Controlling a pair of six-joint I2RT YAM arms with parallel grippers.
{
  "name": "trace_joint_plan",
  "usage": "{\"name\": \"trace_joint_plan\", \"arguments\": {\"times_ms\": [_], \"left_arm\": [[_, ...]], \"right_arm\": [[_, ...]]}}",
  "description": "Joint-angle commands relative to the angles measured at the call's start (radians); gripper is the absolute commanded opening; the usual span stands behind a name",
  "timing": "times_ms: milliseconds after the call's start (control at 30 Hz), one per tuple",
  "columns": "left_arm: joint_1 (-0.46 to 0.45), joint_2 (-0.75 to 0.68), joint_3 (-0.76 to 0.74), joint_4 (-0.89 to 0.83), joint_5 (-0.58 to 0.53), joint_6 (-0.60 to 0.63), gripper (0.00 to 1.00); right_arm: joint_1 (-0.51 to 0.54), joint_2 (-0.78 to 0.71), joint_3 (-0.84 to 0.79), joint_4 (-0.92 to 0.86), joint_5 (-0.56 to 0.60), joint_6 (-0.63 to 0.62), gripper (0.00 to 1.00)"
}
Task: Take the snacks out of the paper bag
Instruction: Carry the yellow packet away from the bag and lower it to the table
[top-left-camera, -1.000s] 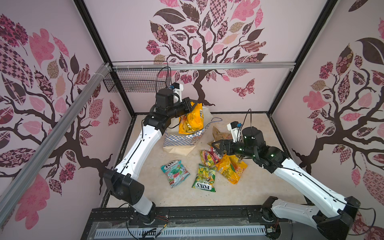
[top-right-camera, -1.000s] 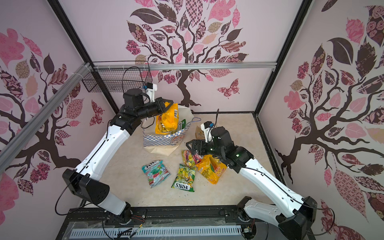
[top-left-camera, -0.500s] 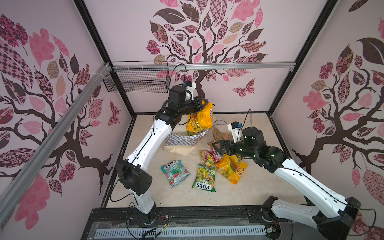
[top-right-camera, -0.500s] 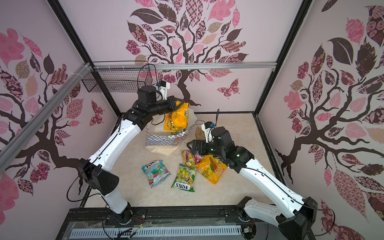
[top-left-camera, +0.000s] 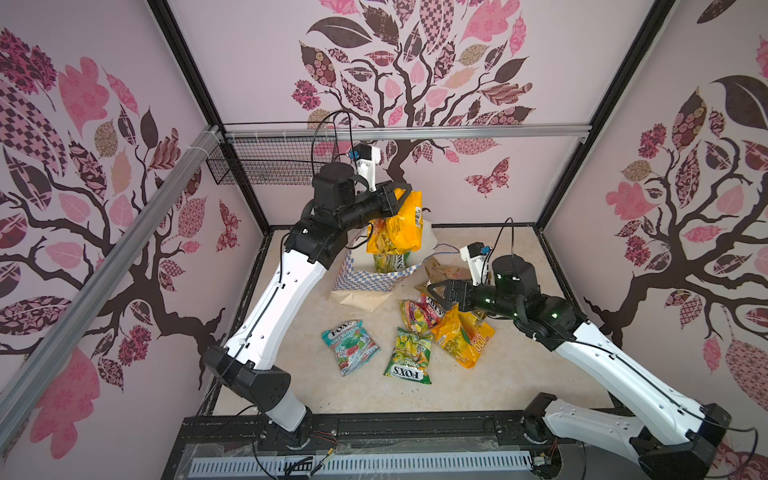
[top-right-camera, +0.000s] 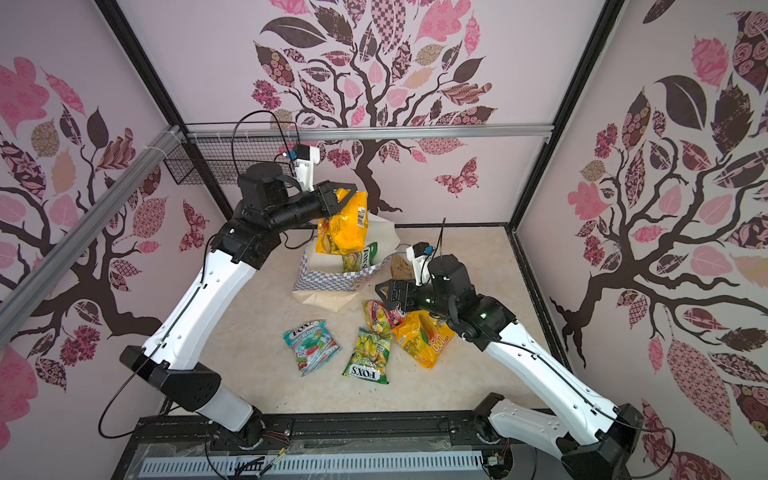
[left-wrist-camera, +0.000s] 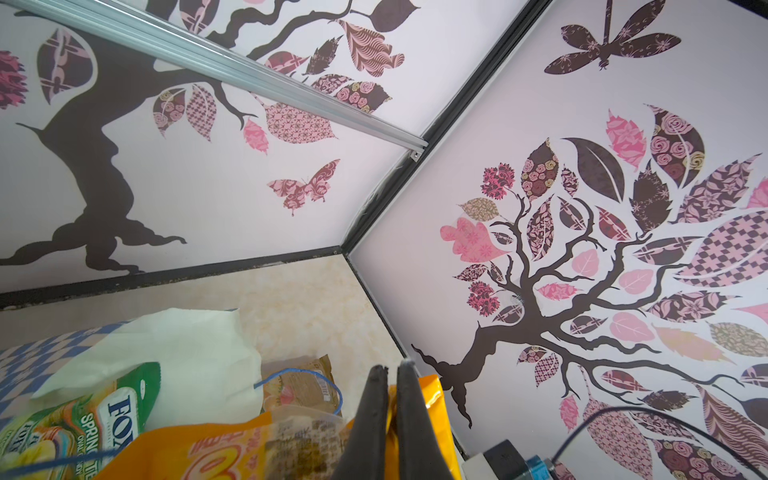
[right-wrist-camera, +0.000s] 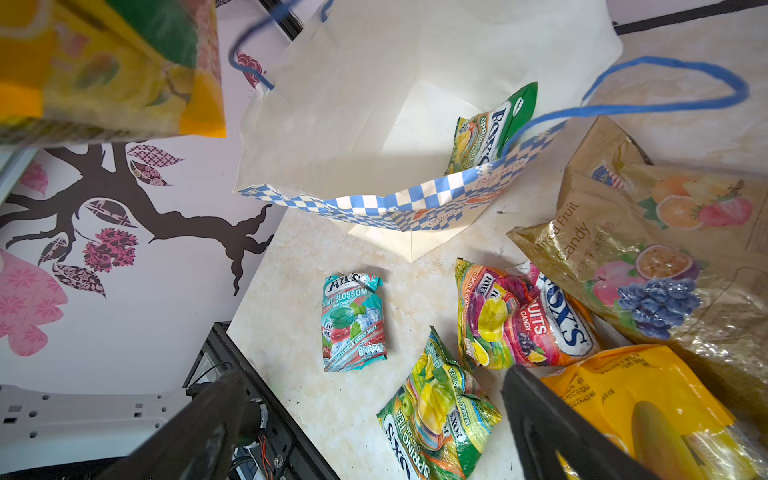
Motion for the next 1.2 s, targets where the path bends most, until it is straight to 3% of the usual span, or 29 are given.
{"name": "trace_joint_plan", "arguments": {"times_ms": [0,133,267,367,500,600,733,900,1000,1167], "left_arm": [[0.004,-0.046,-0.015,0.076,0.019,-0.006,0.00],[0.003,-0.112,0.043,-0.045,-0.054,0.090,0.00],[0.003,-0.229,-0.021,-0.186,-0.209,0.187,0.00],[0.006,-0.333,-0.113,-0.262,-0.369,0.242,0.00],[0.023,-0.464,-0.301,-0.298,-0.679,0.284,0.00],[0.092,-0.534,-0.472,-0.280,-0.854,0.271,0.00],[0.248,-0.560,-0.685,-0.213,-0.850,0.188,0.00],[0.386,-0.469,-0.888,-0.096,-0.802,0.053,0.00],[0.432,-0.399,-0.993,0.003,-0.761,-0.007,0.00],[0.442,-0.284,-1.036,0.071,-0.805,0.002,0.00]], "right_arm": [[0.002,-0.009,0.031,0.004,-0.002,-0.008,1.00],[0.002,-0.016,0.033,0.001,0.001,-0.009,1.00],[0.002,-0.019,0.032,0.005,0.000,-0.008,1.00],[0.002,-0.016,0.030,0.012,-0.007,-0.008,1.00],[0.001,-0.008,0.031,0.022,-0.009,-0.015,1.00],[0.002,-0.005,0.029,0.025,-0.010,-0.016,1.00],[0.002,0.000,0.025,0.024,-0.019,-0.018,1.00],[0.002,-0.006,0.030,0.003,-0.009,-0.033,1.00],[0.001,-0.014,0.034,-0.016,0.013,-0.047,1.00],[0.001,-0.020,0.036,-0.034,0.036,-0.066,1.00]]}}
